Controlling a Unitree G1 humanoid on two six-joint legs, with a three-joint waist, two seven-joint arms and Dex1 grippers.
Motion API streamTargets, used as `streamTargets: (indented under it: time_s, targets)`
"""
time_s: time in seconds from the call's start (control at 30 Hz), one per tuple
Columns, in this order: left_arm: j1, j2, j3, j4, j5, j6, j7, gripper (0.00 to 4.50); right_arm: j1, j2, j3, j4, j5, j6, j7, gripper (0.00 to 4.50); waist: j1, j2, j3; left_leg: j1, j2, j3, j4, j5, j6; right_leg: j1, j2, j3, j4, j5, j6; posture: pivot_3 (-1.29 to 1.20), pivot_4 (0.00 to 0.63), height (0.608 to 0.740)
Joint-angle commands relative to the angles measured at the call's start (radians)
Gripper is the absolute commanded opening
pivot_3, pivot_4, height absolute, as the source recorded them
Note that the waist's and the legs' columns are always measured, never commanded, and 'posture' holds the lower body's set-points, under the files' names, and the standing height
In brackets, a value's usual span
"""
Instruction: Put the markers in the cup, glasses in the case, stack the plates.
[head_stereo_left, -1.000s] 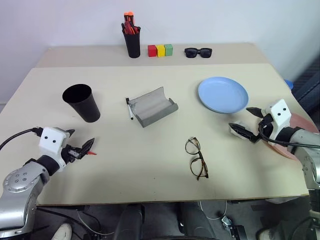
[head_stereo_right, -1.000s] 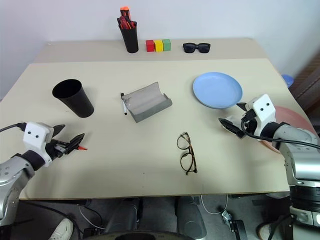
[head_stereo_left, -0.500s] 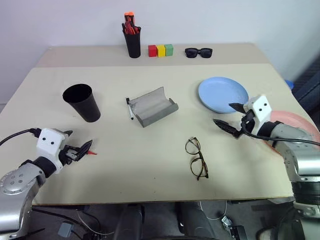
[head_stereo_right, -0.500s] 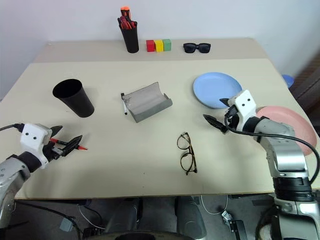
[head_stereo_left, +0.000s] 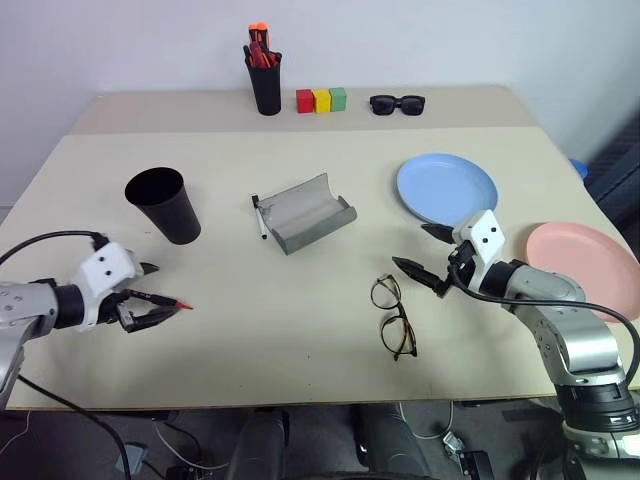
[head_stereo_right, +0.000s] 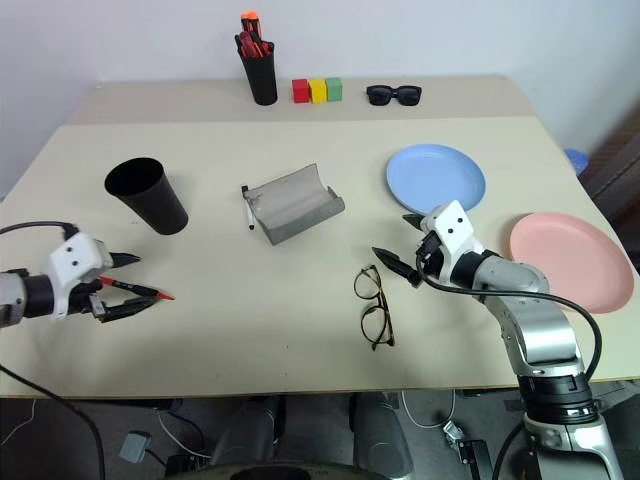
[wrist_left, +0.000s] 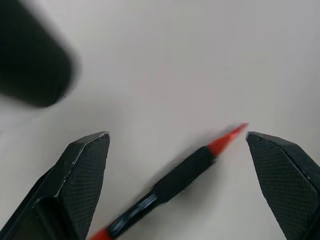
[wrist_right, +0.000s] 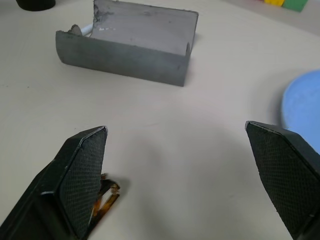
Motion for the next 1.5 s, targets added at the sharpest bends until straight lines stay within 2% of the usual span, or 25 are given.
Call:
streamTargets:
  time_s: [0.03,0.1,0.13,0.17,0.4,0.43,0.63,0.83,0.93,1.07,1.13,1.27,1.4,1.5]
  targets:
    - [-0.063,0.038,-0.086,0.075,0.060,-0.028,-0.073,4.48,-0.012,0.010,-0.007,-0.062,0.022,0.017,-0.019,4.50,-0.002,0.000,0.000,0.000,0.000,0.000,-0.001,0.000,0.000,0.000,0.000,0.000,0.000,0.000,0.000,0.00,0.150,0.740]
    - [-0.096,0.055,-0.138,0.112,0.094,-0.044,-0.113,4.48,-0.015,0.012,-0.007,-0.076,0.028,0.030,-0.026,4.50,-0.003,0.000,0.000,0.000,0.001,0.000,-0.001,0.000,0.000,-0.001,0.001,0.000,0.001,0.000,-0.001,0.00,0.150,0.740]
    - [-0.103,0.061,-0.149,0.128,0.101,-0.054,-0.127,3.96,-0.014,0.013,-0.006,-0.086,0.031,0.038,-0.031,4.50,-0.004,0.000,0.000,0.000,0.001,0.000,-0.001,0.000,0.000,-0.001,0.002,0.000,0.001,0.000,-0.001,0.00,0.150,0.740]
    - [-0.109,0.066,-0.159,0.139,0.105,-0.054,-0.138,3.68,-0.015,0.012,-0.006,-0.092,0.034,0.044,-0.033,4.50,-0.007,0.000,0.000,0.000,0.001,0.000,-0.001,0.000,0.000,-0.001,0.002,0.000,0.001,0.000,-0.001,0.00,0.150,0.740]
    - [-0.124,0.073,-0.172,0.182,0.119,-0.088,-0.164,0.20,0.027,-0.040,0.026,-0.166,0.077,0.104,0.043,4.50,-0.022,0.000,0.000,0.001,0.002,0.000,-0.001,0.000,0.000,-0.001,0.002,0.000,0.002,-0.001,-0.001,0.00,0.150,0.740]
    - [-0.125,0.070,-0.171,0.186,0.127,-0.100,-0.153,0.04,0.032,-0.049,0.036,-0.178,0.085,0.111,0.060,4.50,-0.022,0.001,0.000,0.001,0.002,0.000,-0.001,0.000,0.000,-0.001,0.002,0.000,0.002,-0.001,-0.001,0.00,0.150,0.740]
    - [-0.119,0.046,-0.135,0.174,0.110,-0.108,-0.109,0.04,0.023,-0.064,0.107,-0.232,0.095,0.110,0.121,4.50,-0.021,0.001,0.000,0.002,0.002,0.000,0.000,0.000,0.000,-0.001,0.002,0.000,0.004,-0.002,0.002,0.00,0.150,0.740]
    - [-0.131,-0.032,0.023,0.020,-0.106,0.072,-0.078,0.04,-0.025,-0.018,0.187,-0.252,0.080,0.062,0.140,4.50,-0.019,0.000,0.000,0.000,0.002,-0.001,0.001,0.000,0.000,-0.001,0.002,0.000,0.004,-0.002,0.002,0.00,0.150,0.740]
    - [-0.209,-0.111,0.155,-0.084,-0.278,0.191,0.018,0.04,-0.085,0.051,0.249,-0.215,0.045,0.014,0.121,4.50,-0.018,-0.001,0.001,0.000,0.002,-0.002,0.001,0.000,0.000,-0.001,0.002,0.000,0.004,0.000,0.000,0.00,0.150,0.740]
    - [-0.343,-0.210,0.240,-0.156,-0.371,0.252,0.195,0.04,-0.145,0.129,0.306,-0.148,-0.017,-0.037,0.080,4.50,-0.020,-0.002,0.000,0.001,0.002,-0.003,0.003,0.000,0.000,0.001,0.003,-0.001,0.005,0.001,0.002,0.00,0.150,0.740]
    - [-0.468,-0.284,0.261,-0.145,-0.341,0.210,0.361,0.04,-0.178,0.186,0.318,-0.101,-0.047,-0.066,0.033,4.50,-0.020,-0.002,0.000,0.001,0.002,-0.003,0.002,0.000,0.000,0.001,0.003,-0.001,0.005,0.002,0.004,0.00,0.150,0.740]
    - [-0.612,-0.350,0.268,-0.086,-0.231,0.133,0.584,0.04,-0.237,0.270,0.330,-0.015,-0.127,-0.103,-0.068,4.50,-0.022,-0.003,0.000,0.001,0.002,-0.004,0.003,0.001,-0.001,0.001,0.004,-0.001,0.006,0.003,0.005,0.00,0.150,0.740]
    - [-0.636,-0.364,0.237,-0.028,-0.108,0.052,0.706,0.04,-0.273,0.348,0.311,0.025,-0.142,-0.107,-0.142,4.50,-0.023,-0.002,0.000,0.002,0.002,-0.004,0.001,0.001,-0.001,0.000,0.004,-0.001,0.006,0.003,0.005,0.00,0.150,0.740]
    - [-0.618,-0.392,0.236,-0.009,-0.073,0.038,0.772,0.04,-0.274,0.395,0.302,0.006,-0.115,-0.089,-0.162,4.50,-0.021,-0.003,0.000,0.001,0.002,-0.005,0.000,0.001,-0.001,0.000,0.004,-0.001,0.006,0.003,0.005,0.00,0.150,0.740]
